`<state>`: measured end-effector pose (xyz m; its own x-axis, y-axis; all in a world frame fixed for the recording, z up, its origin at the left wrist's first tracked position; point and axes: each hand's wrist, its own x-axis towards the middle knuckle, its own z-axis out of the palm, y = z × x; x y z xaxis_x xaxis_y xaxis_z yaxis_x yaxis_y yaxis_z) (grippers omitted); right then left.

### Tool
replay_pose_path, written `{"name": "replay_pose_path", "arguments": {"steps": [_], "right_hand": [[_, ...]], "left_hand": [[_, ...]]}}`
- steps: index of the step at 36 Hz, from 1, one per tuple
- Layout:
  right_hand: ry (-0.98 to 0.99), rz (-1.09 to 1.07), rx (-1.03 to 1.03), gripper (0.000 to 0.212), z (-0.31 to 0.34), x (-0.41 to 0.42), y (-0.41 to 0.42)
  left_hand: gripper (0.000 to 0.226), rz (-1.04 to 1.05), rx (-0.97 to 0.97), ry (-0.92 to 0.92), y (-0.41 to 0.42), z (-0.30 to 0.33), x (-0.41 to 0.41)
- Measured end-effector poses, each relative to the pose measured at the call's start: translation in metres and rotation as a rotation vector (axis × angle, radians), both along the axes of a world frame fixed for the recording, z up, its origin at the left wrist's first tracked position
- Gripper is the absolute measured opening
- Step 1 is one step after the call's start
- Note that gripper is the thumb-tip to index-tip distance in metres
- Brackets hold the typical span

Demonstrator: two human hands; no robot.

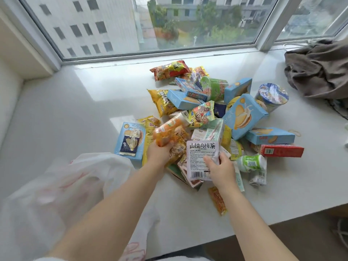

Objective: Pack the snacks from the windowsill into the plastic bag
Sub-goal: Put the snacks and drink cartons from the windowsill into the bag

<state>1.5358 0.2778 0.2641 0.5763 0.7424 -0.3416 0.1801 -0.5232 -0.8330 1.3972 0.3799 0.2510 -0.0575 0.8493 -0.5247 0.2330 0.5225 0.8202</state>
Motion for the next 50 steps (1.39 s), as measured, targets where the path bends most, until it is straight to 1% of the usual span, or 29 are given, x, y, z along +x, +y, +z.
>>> {"name": "replay_pose_path", "arguments": {"steps": [3,5,7,9,11,12,15,17,20,22,24,26,27,28,31,34,37,39,41,42,44,45,48,49,50], "right_hand": [[0.028,0.084,0.057,0.010,0.007,-0.025,0.007],[0.044,0.161,0.071,0.011,0.009,-0.047,0.012],[0.077,0.243,0.073,0.013,0.010,-0.073,0.016],[0.129,0.312,0.078,0.015,0.010,-0.102,0.019],[0.159,0.357,0.084,0.020,0.008,-0.133,0.021],[0.157,0.371,0.083,0.022,0.006,-0.148,0.022],[0.134,0.404,0.063,0.026,-0.004,-0.192,0.024],[0.159,0.414,0.050,0.027,-0.013,-0.220,0.026],[0.127,0.477,0.004,0.018,-0.026,-0.258,0.027],[0.050,0.567,-0.053,0.019,-0.038,-0.279,0.029],[-0.072,0.655,-0.122,0.020,-0.051,-0.292,0.032],[-0.343,0.762,-0.206,0.020,-0.066,-0.297,0.034],[-0.486,0.819,-0.249,0.022,-0.073,-0.296,0.034],[-0.584,0.850,-0.297,0.025,-0.079,-0.294,0.034],[-0.682,0.823,-0.422,0.030,-0.090,-0.279,0.032],[-0.716,0.774,-0.518,0.036,-0.096,-0.261,0.030],[-0.730,0.720,-0.588,0.037,-0.095,-0.248,0.031],[-0.612,0.652,-0.619,0.037,-0.096,-0.244,0.033],[-0.409,0.582,-0.593,0.034,-0.097,-0.245,0.035],[-0.345,0.571,-0.567,0.031,-0.096,-0.246,0.035],[-0.311,0.589,-0.510,0.026,-0.094,-0.248,0.035],[-0.331,0.607,-0.475,0.027,-0.091,-0.249,0.034],[-0.440,0.647,-0.332,0.030,-0.081,-0.249,0.029],[-0.474,0.653,-0.278,0.029,-0.078,-0.249,0.027],[-0.505,0.658,-0.234,0.028,-0.074,-0.248,0.025]], "left_hand": [[0.023,0.065,0.057,-0.043,-0.015,0.007,-0.042],[0.018,0.111,0.090,-0.035,-0.023,0.007,-0.075],[0.019,0.148,0.110,-0.032,-0.032,0.006,-0.107],[0.027,0.188,0.131,-0.020,-0.038,0.004,-0.139],[0.043,0.238,0.161,0.008,-0.043,0.000,-0.169],[0.047,0.257,0.172,0.032,-0.045,-0.003,-0.183],[0.039,0.312,0.184,0.100,-0.052,-0.009,-0.220],[0.035,0.324,0.179,0.150,-0.058,-0.014,-0.241],[0.032,0.310,0.189,0.268,-0.068,-0.021,-0.270],[0.035,0.244,0.190,0.350,-0.072,-0.028,-0.291],[0.047,0.114,0.134,0.473,-0.073,-0.038,-0.312],[0.063,-0.063,0.047,0.580,-0.073,-0.053,-0.331],[0.071,-0.141,0.019,0.610,-0.073,-0.060,-0.339],[0.078,-0.206,0.008,0.626,-0.074,-0.066,-0.345],[0.087,-0.340,0.010,0.632,-0.071,-0.081,-0.357],[0.090,-0.429,-0.013,0.590,-0.063,-0.090,-0.363],[0.098,-0.420,-0.039,0.499,-0.052,-0.097,-0.359],[0.099,-0.414,-0.033,0.447,-0.045,-0.099,-0.352],[0.090,-0.444,0.013,0.465,-0.040,-0.098,-0.345],[0.085,-0.457,0.041,0.497,-0.037,-0.096,-0.342],[0.075,-0.483,0.072,0.602,-0.034,-0.086,-0.335],[0.070,-0.513,0.086,0.694,-0.032,-0.079,-0.331],[0.053,-0.718,0.171,1.099,-0.030,-0.053,-0.315],[0.048,-0.765,0.202,1.177,-0.030,-0.044,-0.308],[0.044,-0.793,0.227,1.213,-0.031,-0.035,-0.300]]}}
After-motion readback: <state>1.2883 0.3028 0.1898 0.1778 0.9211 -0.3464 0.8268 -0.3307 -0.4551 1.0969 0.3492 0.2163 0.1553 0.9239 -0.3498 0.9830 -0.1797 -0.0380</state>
